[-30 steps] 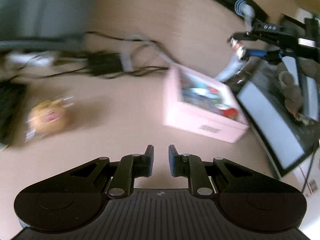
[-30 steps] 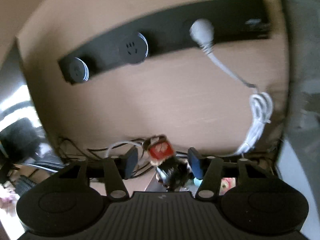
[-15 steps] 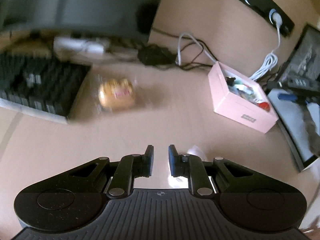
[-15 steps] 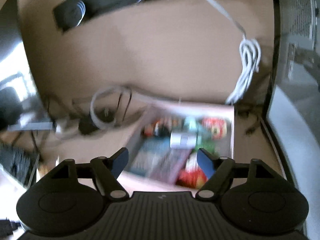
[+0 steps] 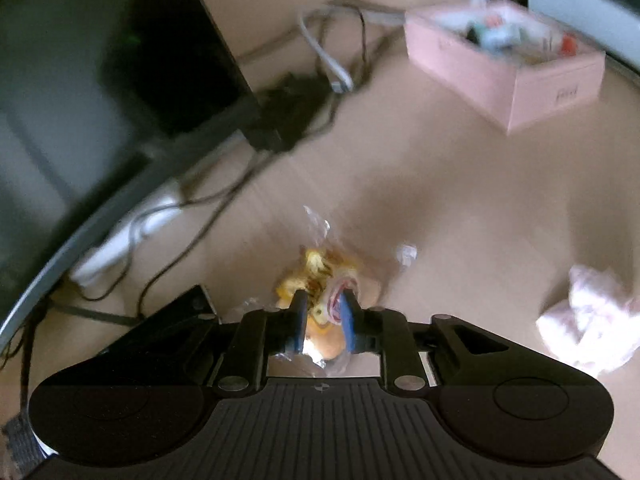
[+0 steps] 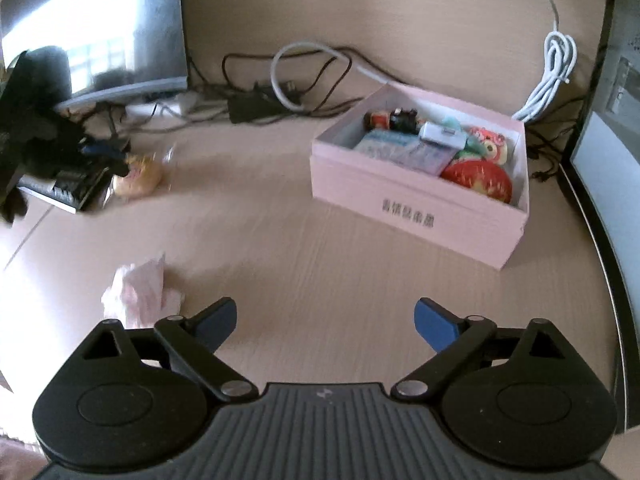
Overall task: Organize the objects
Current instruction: 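Move the left gripper to the wrapped bread bun and grasp it, then lift the bread bun with the left gripper while the right gripper grasps the white plastic bag, then lower the bread bun and plastic bag into the pink box and release both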
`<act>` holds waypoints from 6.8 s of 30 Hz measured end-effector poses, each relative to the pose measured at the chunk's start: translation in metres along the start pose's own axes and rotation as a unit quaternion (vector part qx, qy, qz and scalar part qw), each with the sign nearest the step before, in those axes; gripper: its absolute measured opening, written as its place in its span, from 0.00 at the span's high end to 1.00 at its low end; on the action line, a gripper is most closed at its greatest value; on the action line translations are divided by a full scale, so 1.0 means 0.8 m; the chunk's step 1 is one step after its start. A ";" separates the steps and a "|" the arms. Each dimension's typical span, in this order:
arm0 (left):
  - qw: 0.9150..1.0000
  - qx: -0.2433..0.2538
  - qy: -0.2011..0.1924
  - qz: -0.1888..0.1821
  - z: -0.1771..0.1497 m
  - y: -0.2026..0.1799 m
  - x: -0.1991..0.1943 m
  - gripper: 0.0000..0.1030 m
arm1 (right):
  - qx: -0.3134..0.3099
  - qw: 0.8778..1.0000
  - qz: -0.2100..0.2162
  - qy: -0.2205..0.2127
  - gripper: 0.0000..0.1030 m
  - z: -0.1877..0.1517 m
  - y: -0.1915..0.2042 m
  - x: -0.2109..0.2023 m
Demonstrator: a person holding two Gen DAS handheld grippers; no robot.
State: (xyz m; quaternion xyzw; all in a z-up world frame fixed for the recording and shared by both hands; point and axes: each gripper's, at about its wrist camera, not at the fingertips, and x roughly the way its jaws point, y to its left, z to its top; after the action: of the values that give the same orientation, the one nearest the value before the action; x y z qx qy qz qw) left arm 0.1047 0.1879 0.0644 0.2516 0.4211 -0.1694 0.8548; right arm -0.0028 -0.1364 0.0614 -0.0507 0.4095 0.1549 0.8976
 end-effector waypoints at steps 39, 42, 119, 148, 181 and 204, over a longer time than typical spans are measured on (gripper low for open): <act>0.939 -0.343 -0.020 -0.030 -0.063 -0.072 -0.080 0.81 | -0.056 0.997 0.037 0.034 0.07 -0.008 0.047 0.028; 0.939 -0.342 -0.023 -0.033 -0.064 -0.073 -0.081 0.81 | -0.066 0.997 0.024 0.033 0.03 -0.007 0.044 0.036; 0.927 -0.374 -0.019 0.018 -0.061 -0.103 -0.097 0.36 | -0.111 0.984 0.138 -0.004 0.15 -0.005 0.114 0.053; 0.937 -0.348 -0.018 -0.015 -0.088 -0.081 -0.115 0.36 | -0.080 0.993 0.090 -0.018 0.44 0.011 0.114 0.033; 0.954 -0.189 -0.164 -0.166 0.225 -0.164 0.020 0.35 | 0.124 0.985 -0.053 -0.103 0.83 0.009 -0.096 -0.101; 0.944 -0.234 -0.167 -0.161 0.191 -0.146 -0.018 0.33 | 0.157 0.978 -0.062 -0.122 0.83 0.062 -0.183 -0.081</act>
State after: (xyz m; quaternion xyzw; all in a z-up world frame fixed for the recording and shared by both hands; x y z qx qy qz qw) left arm 0.1346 0.0061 0.1211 -0.0584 0.3348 -0.2409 0.9091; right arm 0.0395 -0.2793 0.1375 0.0849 0.3126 0.0380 0.9453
